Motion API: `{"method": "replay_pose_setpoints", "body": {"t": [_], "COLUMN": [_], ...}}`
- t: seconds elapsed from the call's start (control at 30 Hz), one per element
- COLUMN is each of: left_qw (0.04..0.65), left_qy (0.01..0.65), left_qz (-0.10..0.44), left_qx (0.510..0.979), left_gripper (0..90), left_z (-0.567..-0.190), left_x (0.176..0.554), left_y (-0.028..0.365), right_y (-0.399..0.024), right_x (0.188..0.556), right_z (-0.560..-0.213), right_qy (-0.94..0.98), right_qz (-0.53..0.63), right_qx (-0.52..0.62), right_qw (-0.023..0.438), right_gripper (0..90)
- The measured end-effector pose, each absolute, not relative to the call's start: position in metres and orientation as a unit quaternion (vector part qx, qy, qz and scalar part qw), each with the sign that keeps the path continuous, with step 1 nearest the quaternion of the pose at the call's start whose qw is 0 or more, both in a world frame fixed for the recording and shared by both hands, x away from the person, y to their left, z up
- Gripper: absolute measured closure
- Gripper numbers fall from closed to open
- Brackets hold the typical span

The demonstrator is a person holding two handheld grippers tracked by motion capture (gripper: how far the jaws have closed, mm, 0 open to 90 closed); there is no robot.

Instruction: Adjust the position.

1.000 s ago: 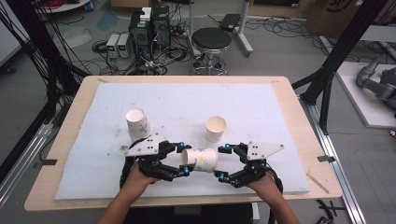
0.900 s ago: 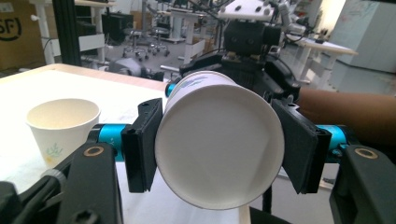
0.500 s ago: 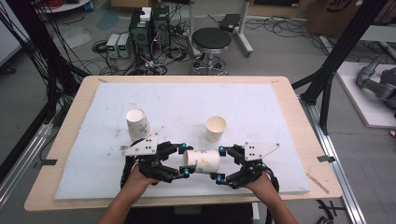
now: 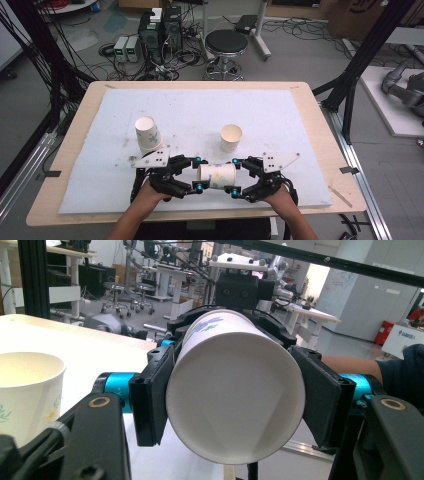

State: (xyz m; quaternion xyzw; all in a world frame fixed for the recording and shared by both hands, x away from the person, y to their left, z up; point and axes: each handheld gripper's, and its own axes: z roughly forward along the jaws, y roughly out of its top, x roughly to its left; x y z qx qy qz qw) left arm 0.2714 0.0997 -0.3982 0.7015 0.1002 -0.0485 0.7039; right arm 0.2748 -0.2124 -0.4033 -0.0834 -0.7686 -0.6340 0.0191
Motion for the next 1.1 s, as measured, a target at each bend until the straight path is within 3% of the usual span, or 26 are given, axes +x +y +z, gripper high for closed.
{"method": "replay_pose_setpoints", "body": {"t": [0.57, 0.8, 1.1], "left_qw": [0.683, 0.629, 0.591], "left_qy": [0.103, 0.128, 0.125], "left_qz": [-0.042, 0.01, 0.033], "left_qx": [0.722, 0.766, 0.796], "left_gripper": [36.1, 17.8, 16.5], "left_z": [-0.405, -0.396, -0.391], "left_x": [0.267, 0.263, 0.261], "left_y": [0.099, 0.101, 0.102], "right_y": [-0.214, -0.215, -0.211], "right_x": [0.275, 0.274, 0.276], "right_z": [-0.399, -0.391, -0.384], "right_qy": [-0.773, -0.803, -0.837], "right_qz": [-0.628, -0.589, -0.539], "right_qx": [-0.083, -0.088, -0.092], "right_qw": [0.023, -0.005, -0.025], "right_gripper": [33.0, 32.9, 32.9]}}
